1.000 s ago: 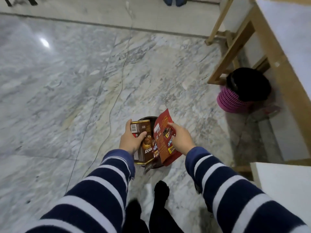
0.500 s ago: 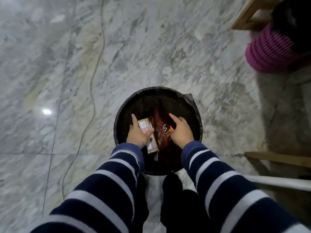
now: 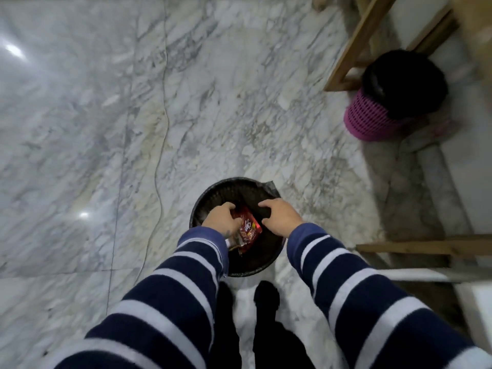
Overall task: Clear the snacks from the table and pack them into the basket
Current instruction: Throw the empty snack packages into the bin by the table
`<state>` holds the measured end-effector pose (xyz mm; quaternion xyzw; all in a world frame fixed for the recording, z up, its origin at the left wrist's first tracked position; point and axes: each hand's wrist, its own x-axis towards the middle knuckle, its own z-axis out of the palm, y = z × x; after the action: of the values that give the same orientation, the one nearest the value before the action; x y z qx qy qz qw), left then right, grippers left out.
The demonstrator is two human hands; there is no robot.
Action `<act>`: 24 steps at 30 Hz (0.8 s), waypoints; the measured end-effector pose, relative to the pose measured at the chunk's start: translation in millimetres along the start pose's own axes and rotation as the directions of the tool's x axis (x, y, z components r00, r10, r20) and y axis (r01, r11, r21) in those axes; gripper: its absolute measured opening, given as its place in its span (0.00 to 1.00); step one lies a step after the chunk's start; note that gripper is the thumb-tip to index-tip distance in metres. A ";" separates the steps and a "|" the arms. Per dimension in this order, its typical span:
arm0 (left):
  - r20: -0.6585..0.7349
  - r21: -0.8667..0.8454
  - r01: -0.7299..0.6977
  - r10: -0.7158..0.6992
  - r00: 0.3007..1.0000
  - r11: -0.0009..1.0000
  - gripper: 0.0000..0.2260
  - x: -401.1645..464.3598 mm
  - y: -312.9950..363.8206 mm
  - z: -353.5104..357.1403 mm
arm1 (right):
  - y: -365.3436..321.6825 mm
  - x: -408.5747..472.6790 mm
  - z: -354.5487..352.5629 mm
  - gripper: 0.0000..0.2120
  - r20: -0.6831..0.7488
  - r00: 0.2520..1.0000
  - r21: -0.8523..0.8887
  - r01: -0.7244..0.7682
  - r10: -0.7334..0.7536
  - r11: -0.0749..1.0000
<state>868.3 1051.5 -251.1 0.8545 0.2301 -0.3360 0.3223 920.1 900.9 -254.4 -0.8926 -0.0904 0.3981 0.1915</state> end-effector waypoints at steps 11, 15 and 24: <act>-0.037 0.368 -0.344 0.384 0.923 0.864 0.21 -151.4 174.1 -95.0 | -29.2 -192.2 -184.5 0.24 -0.285 0.953 0.008 -0.102 0.100 0.995; 0.076 0.497 -0.488 0.524 0.848 0.718 0.21 -187.9 213.8 -89.0 | -11.9 -257.5 -194.8 0.25 -0.371 0.909 0.059 -0.179 0.188 0.982; 0.453 0.564 -0.794 0.718 0.529 0.229 0.24 -288.6 302.1 2.5 | 64.3 -438.3 -151.6 0.22 -0.485 0.698 0.329 -0.412 0.527 0.850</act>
<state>858.6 791.4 75.8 0.8891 -0.3794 -0.2386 0.0923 741.5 663.9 107.7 -0.9384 0.2407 0.1620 0.1875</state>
